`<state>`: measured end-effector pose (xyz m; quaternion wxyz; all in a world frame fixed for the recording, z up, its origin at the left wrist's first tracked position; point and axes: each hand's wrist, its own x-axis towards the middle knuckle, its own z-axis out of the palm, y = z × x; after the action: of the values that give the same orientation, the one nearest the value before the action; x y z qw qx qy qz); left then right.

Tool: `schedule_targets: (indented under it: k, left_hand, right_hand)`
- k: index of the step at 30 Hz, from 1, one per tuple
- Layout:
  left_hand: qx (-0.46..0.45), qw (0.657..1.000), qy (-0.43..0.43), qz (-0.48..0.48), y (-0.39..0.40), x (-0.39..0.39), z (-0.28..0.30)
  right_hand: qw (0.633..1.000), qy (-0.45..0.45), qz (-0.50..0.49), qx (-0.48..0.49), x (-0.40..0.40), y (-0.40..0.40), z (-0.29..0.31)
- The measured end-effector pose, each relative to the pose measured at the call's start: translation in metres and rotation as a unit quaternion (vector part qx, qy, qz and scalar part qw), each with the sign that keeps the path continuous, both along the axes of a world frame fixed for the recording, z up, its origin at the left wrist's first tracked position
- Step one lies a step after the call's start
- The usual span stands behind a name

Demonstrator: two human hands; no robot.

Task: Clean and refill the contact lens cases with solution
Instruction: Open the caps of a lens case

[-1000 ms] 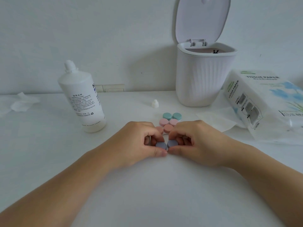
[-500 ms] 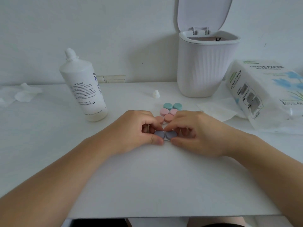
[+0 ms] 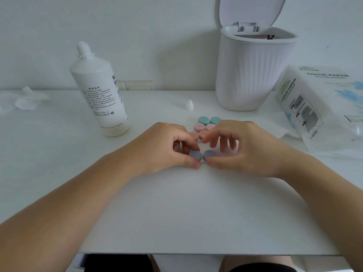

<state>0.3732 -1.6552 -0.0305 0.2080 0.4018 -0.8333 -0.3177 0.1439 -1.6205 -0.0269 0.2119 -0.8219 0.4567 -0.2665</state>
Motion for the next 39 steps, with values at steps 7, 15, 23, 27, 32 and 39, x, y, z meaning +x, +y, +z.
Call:
schedule_targets:
  k: [7, 15, 23, 27, 32, 39]
  left_hand:
    - [-0.009, 1.0, 0.002, -0.009, -0.001, 0.001, 0.0]
    - [-0.012, 1.0, -0.005, -0.01, -0.001, 0.001, 0.0]
    - [-0.013, 1.0, -0.007, -0.009, -0.003, 0.001, -0.001]
    - [-0.011, 1.0, -0.003, -0.011, -0.002, 0.002, -0.001]
    - [-0.008, 1.0, 0.001, -0.012, -0.003, 0.002, -0.002]
    - [-0.002, 1.0, 0.012, -0.009, -0.003, 0.003, -0.003]
  right_hand:
    - [0.999, -0.008, 0.031, 0.01, 0.003, 0.006, 0.005]
    - [0.999, 0.029, 0.019, -0.027, 0.007, 0.004, 0.002]
    - [0.997, 0.059, -0.001, -0.047, 0.008, 0.003, 0.0]
    - [0.999, 0.016, 0.006, -0.037, 0.006, 0.004, 0.001]
    - [0.998, -0.041, -0.042, -0.018, -0.003, 0.0, 0.008]
    - [0.979, -0.072, -0.187, -0.029, -0.022, -0.013, 0.01]
